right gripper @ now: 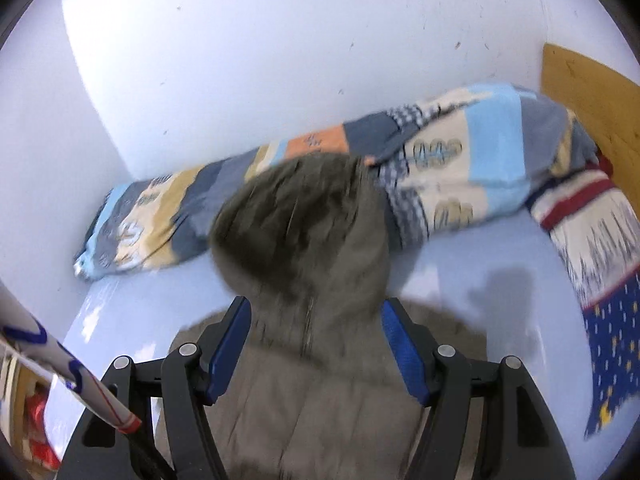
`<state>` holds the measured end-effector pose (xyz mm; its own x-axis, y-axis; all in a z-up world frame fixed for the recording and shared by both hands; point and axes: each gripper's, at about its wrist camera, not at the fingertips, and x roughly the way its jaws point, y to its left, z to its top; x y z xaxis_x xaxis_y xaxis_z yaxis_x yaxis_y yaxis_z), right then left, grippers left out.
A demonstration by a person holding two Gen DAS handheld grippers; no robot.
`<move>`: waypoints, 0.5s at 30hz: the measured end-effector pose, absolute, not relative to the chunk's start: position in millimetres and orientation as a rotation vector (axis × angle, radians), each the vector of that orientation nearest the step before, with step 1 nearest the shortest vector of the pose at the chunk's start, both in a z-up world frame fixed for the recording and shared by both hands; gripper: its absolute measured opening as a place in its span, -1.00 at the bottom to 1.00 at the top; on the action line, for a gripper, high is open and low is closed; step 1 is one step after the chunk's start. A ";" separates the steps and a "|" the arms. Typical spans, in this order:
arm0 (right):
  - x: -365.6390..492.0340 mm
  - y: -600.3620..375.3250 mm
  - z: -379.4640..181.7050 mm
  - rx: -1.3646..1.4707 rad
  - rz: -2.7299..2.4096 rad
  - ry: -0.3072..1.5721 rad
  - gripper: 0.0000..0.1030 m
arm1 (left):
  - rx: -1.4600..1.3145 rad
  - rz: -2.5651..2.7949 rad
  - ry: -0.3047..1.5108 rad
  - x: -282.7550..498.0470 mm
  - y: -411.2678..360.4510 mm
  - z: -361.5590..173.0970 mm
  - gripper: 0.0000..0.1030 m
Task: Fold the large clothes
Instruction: 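Grasp the jacket hood with the right gripper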
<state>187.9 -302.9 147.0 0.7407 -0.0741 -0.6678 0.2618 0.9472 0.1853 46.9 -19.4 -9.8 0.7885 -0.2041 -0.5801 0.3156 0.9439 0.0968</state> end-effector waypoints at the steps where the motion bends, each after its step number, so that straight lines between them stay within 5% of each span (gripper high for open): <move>1: 206.1 -310.2 146.6 0.269 -0.203 0.715 0.41 | 0.191 -0.287 0.602 46.4 -16.4 -11.6 0.47; 15: 374.1 -375.8 97.3 0.147 -0.350 0.728 0.30 | 0.093 -0.271 0.682 71.8 14.6 -31.8 0.47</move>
